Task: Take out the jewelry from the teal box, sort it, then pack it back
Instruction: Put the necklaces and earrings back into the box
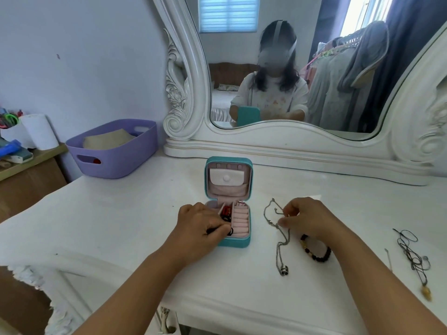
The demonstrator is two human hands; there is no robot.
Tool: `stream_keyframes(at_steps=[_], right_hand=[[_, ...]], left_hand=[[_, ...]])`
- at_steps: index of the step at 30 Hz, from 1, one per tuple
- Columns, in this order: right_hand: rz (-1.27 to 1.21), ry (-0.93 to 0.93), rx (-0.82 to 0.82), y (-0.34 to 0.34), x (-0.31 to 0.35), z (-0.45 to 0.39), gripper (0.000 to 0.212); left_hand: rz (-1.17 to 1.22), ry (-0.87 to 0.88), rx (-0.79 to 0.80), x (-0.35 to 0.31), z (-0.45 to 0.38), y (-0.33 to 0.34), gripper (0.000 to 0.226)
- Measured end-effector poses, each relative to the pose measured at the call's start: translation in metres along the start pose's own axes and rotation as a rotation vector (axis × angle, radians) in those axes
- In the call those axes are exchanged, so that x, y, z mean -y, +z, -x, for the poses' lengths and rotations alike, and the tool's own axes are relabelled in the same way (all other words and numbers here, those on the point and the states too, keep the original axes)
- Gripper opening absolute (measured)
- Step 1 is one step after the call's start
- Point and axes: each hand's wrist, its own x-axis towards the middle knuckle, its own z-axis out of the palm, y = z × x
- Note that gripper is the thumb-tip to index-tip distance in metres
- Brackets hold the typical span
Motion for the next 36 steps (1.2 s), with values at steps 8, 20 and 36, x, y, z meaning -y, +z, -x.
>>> stream_keyframes(at_steps=[8, 20, 36], right_hand=[[0.186, 0.068, -0.014, 0.011, 0.006, -0.005, 0.040], [0.283, -0.069, -0.078, 0.023, 0.011, -0.005, 0.022], [-0.679, -0.123, 0.022, -0.007, 0.048, 0.027, 0.015]], left_hand=[[0.158, -0.213, -0.025, -0.009, -0.014, -0.006, 0.010], [0.013, 0.023, -0.058, -0.006, -0.011, -0.004, 0.010], [-0.045, -0.017, -0.213, 0.003, -0.008, 0.006, 0.027]])
